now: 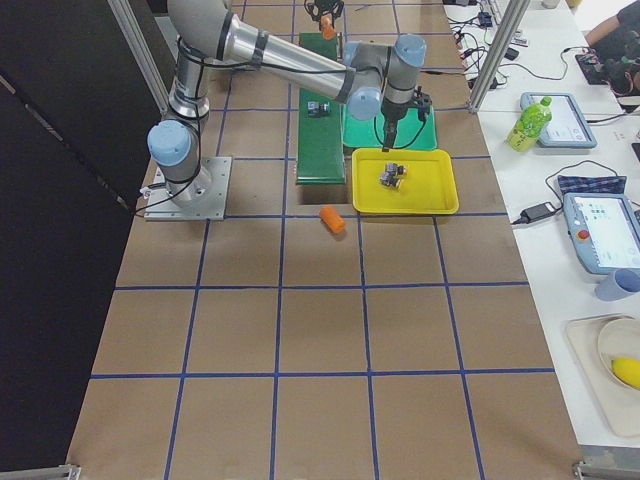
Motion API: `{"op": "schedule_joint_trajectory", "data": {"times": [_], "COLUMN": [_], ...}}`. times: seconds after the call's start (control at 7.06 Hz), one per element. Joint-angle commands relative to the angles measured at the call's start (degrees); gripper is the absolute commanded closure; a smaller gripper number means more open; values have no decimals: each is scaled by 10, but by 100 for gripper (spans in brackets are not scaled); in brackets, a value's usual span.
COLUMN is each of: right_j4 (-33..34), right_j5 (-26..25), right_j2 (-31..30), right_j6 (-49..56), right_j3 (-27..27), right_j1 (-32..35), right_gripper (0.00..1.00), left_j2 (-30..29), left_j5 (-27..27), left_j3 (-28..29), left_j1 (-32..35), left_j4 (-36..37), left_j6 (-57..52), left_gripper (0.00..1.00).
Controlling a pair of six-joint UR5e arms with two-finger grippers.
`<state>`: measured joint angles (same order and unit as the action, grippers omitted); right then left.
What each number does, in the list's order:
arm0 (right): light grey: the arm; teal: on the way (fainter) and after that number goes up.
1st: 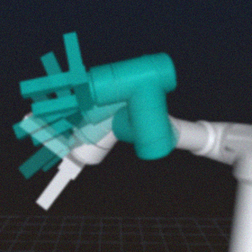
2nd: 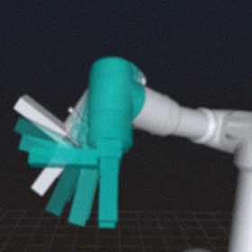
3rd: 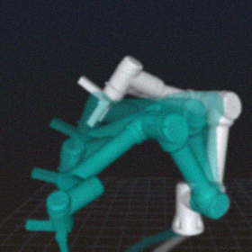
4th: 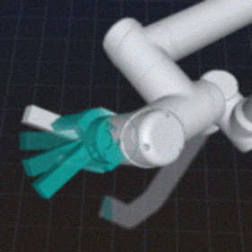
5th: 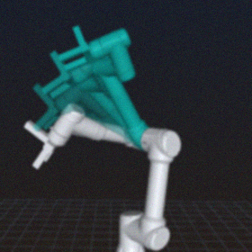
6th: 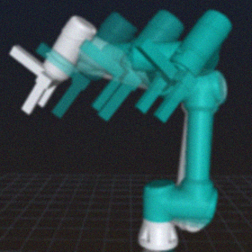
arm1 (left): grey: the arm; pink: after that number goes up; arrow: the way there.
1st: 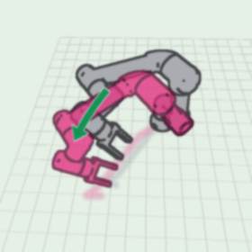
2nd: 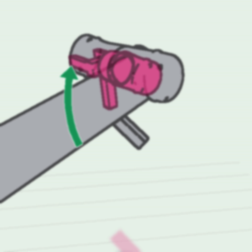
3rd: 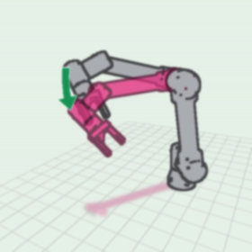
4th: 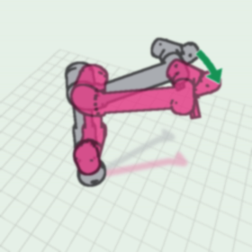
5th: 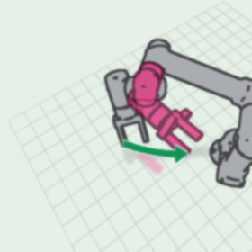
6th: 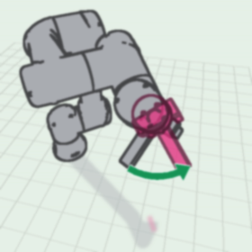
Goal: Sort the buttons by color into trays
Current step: 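Place orange cylinder on belt with left gripper while right grasps green button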
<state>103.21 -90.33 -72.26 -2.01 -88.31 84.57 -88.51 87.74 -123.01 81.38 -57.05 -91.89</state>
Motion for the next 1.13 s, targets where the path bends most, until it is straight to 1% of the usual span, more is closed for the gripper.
{"op": "schedule_joint_trajectory", "data": {"times": [0.0, 0.14, 0.28, 0.43, 0.57, 0.71, 0.85, 0.99], "right_j4": [-94, -85, -67, -37, -30, -12, 23, 57], "right_j5": [2, 3, 3, 4, 21, 43, 44, 55], "right_j2": [-101, -107, -105, -100, -99, -99, -100, -97], "right_j6": [-6, -15, -25, -42, -44, -40, -42, -42], "right_j3": [-32, -67, -89, -105, -130, -161, -189, -216], "right_j1": [20, 44, 73, 94, 103, 103, 103, 104], "right_gripper": [0, 0, 0, 0, 0, 0, 0, 0], "left_j2": [4, 2, 4, 4, 4, 6, 16, 14], "left_j5": [-2, -7, -6, -7, -7, -7, -7, -7], "left_j3": [-16, -16, -15, -15, -16, -11, -4, 6], "left_j1": [26, 26, 26, 26, 26, 26, 23, 17], "left_j4": [4, 5, 7, 8, 6, 7, 5, 4], "left_j6": [-22, -22, -21, -17, -11, -8, 8, 147], "left_gripper": [100, 85, 41, 8, 0, 0, 0, 0]}}
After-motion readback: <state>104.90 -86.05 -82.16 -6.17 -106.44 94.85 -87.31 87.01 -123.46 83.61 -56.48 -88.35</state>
